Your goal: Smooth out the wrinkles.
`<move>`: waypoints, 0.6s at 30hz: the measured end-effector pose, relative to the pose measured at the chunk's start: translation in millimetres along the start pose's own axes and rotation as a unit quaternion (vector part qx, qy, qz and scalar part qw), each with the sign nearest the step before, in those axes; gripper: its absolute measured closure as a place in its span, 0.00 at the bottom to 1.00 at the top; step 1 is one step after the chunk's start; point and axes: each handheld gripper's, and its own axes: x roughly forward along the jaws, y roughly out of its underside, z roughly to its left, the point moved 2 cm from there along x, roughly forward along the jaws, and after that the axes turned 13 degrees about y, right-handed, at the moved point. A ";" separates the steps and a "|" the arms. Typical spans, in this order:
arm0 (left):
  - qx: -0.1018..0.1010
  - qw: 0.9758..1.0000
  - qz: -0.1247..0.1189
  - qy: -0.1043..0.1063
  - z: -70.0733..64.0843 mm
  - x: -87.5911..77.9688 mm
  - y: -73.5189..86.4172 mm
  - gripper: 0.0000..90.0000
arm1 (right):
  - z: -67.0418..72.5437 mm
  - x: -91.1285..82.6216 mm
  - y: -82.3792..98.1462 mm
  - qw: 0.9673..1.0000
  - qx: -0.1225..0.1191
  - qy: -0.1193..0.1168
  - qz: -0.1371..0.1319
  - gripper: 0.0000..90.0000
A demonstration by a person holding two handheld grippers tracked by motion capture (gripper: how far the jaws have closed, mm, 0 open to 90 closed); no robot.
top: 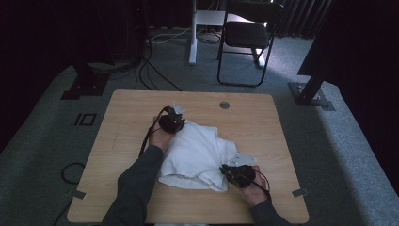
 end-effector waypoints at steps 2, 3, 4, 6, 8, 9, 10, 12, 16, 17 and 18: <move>0.016 1.000 -0.016 -0.008 -11.7 -14.0 2.9 0.73 | -4.8 -3.9 -6.8 0.999 0.022 0.006 -0.026 0.65; 0.023 0.999 -0.027 -0.011 -18.7 -22.8 5.3 0.71 | -7.8 -5.0 -10.0 0.999 0.036 0.013 -0.035 0.63; 0.027 0.999 -0.037 -0.005 -24.8 -29.4 7.5 0.70 | -14.3 -6.4 -15.8 0.997 0.058 0.025 -0.048 0.62; 0.039 0.998 -0.043 -0.004 -36.4 -39.8 12.2 0.68 | -25.5 -6.1 -25.5 0.992 0.095 0.044 -0.066 0.62; 0.050 0.997 -0.051 0.012 -52.4 -48.0 18.9 0.67 | -34.7 1.0 -34.2 0.990 0.112 0.059 -0.063 0.62; 0.053 0.997 -0.050 0.016 -59.2 -50.0 22.8 0.66 | -38.9 6.5 -37.8 0.989 0.121 0.065 -0.058 0.62; 0.055 0.997 -0.050 0.024 -65.6 -51.3 27.2 0.66 | -42.8 12.4 -40.6 0.987 0.132 0.068 -0.055 0.63; 0.064 0.996 -0.048 0.032 -77.7 -52.2 37.2 0.66 | -48.4 25.7 -44.1 0.986 0.150 0.060 -0.045 0.60; 0.068 0.996 -0.035 0.048 -93.9 -47.3 54.4 0.65 | -49.4 53.9 -41.2 0.991 0.127 0.032 0.014 0.87; 0.065 0.996 -0.038 0.055 -97.6 -46.7 59.2 0.64 | -49.0 56.5 -39.6 0.992 0.117 0.033 0.021 0.95; 0.065 0.996 -0.038 0.054 -100.6 -46.2 63.0 0.64 | -48.7 58.2 -37.2 0.993 0.106 0.046 0.029 0.98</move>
